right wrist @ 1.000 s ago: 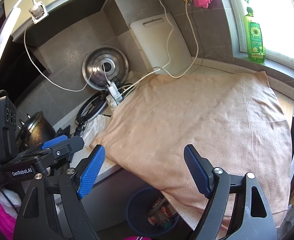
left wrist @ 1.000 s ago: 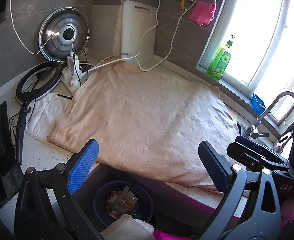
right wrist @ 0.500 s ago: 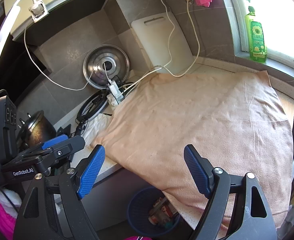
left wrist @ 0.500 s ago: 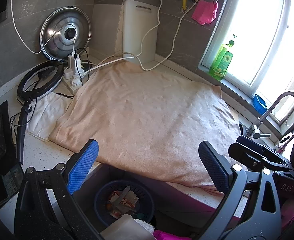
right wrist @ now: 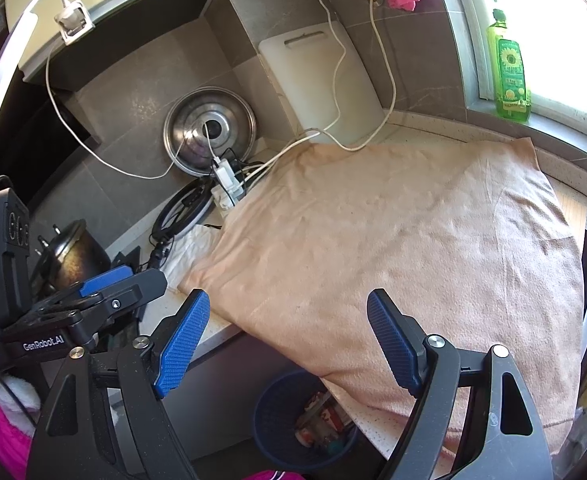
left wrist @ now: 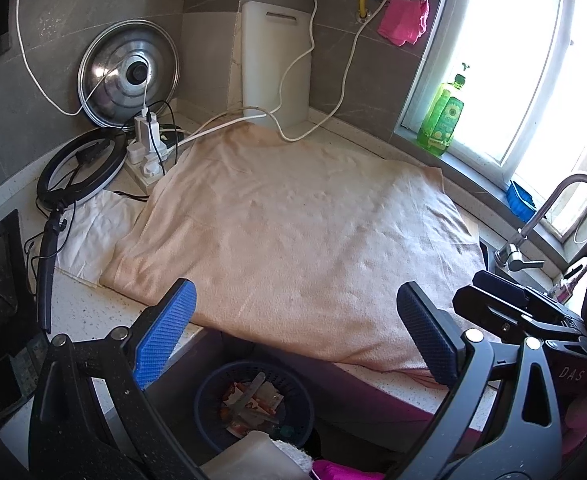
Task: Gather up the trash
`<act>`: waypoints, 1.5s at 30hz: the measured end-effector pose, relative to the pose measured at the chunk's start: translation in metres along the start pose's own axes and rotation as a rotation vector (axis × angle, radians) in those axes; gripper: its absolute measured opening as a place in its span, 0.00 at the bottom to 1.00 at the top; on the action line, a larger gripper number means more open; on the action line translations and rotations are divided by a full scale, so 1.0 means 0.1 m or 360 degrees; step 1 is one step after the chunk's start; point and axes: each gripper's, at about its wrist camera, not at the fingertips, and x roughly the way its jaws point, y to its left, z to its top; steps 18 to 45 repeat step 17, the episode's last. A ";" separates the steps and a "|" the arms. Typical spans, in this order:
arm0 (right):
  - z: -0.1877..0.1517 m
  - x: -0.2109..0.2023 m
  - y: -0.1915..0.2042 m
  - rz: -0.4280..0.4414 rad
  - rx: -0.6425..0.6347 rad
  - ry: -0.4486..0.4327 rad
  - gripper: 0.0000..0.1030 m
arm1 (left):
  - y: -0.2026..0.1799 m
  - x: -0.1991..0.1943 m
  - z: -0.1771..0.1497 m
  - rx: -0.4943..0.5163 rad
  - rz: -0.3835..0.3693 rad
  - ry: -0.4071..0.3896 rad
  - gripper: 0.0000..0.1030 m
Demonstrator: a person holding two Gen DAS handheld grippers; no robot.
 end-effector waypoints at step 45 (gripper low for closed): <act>-0.02 -0.02 -0.03 -0.0010 0.0012 0.0011 0.78 | -0.11 0.00 0.03 0.0062 0.0039 -0.0036 0.99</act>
